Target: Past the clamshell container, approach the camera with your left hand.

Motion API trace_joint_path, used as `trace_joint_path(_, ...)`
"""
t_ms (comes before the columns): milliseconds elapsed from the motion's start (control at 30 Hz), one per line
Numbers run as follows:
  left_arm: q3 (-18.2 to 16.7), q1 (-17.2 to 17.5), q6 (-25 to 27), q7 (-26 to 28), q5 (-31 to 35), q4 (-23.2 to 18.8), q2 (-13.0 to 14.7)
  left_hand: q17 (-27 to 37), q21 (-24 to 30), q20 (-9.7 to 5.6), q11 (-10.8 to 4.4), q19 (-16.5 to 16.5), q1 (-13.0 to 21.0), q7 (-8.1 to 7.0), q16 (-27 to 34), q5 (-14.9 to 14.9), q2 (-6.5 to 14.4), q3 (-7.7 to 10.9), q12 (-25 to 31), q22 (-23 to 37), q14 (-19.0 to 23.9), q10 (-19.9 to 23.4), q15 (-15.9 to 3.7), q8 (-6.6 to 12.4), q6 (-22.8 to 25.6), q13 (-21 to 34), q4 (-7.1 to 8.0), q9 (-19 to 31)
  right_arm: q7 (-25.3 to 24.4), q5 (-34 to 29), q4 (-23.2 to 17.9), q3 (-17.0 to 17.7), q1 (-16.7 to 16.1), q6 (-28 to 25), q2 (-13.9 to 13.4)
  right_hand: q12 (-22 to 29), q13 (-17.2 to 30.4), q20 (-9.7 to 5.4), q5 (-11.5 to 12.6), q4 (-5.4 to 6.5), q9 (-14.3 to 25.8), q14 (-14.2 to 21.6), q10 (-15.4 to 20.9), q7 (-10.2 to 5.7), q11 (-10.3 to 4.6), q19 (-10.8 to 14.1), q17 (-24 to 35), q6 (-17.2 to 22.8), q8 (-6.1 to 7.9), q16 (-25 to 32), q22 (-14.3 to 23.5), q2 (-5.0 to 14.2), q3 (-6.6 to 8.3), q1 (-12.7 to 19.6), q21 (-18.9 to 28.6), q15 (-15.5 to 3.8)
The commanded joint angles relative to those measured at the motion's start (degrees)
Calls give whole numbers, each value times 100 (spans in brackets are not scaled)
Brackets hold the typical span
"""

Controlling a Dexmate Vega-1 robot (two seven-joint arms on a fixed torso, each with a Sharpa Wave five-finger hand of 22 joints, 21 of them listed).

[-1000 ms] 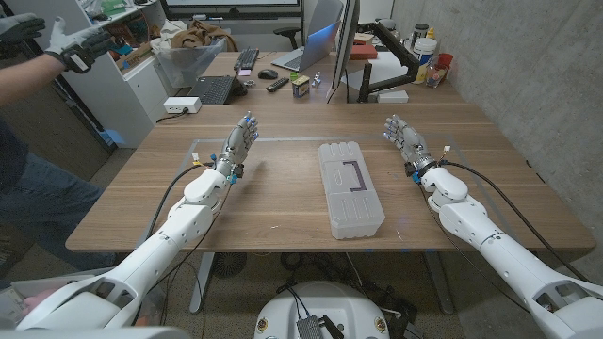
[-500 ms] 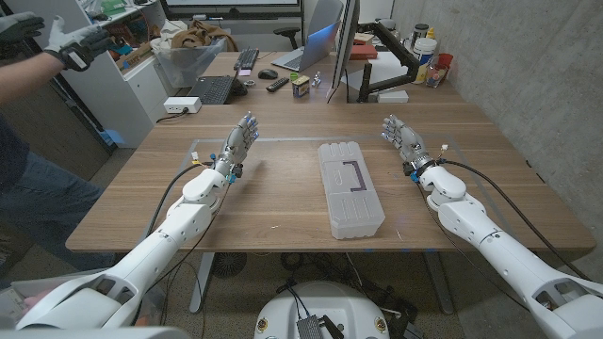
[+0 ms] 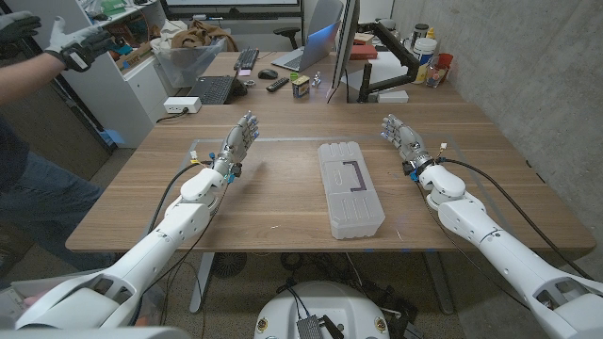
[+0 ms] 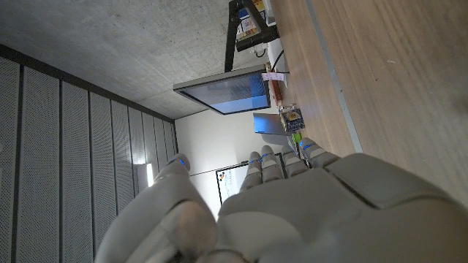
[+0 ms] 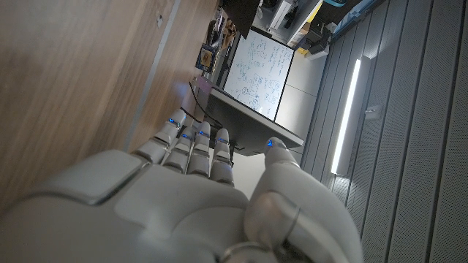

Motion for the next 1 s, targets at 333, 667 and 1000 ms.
trace_joint_path(333, -137, 409, -31, 139, 25, -685, 301, 12, 19, 26, 2, -50, 104, 22, 28, 23, 33, 55, 24, 8, -10, 36, 10, 42, 53, 19, -27, 7, 69, -49, 96, -61, 75, 36, 45, -18, 13, -69, 24, -47, 14, 49, 28, -39, 16, 61, 21, 13, -32, -4, 20, 3, 19, 47, -32, 3)
trace_joint_path(667, -255, 669, 54, 310, 76, -991, 565, 7, 23, 37, -19, -44, 182, 15, 39, 18, 77, 91, 37, 7, 31, 74, 10, 50, 77, 18, -69, 7, -25, -138, 36, -74, 44, -4, -8, -20, 14, -67, 23, -49, 15, 53, 33, -51, 2, 64, 24, 24, -30, -5, 21, 7, 11, 42, -55, 2)
trace_joint_path(1000, -334, 833, -73, 352, 105, -1124, 647, 4, 26, 38, -17, -40, 253, 6, 43, 9, 108, 120, 41, 7, 58, 92, 7, 53, 92, 18, -111, 8, -63, -205, -13, -95, 66, -43, -34, -25, 14, -58, 24, -58, 16, 58, 31, -59, -2, 68, 23, 33, -29, -8, 22, 7, 8, 46, -76, 1)
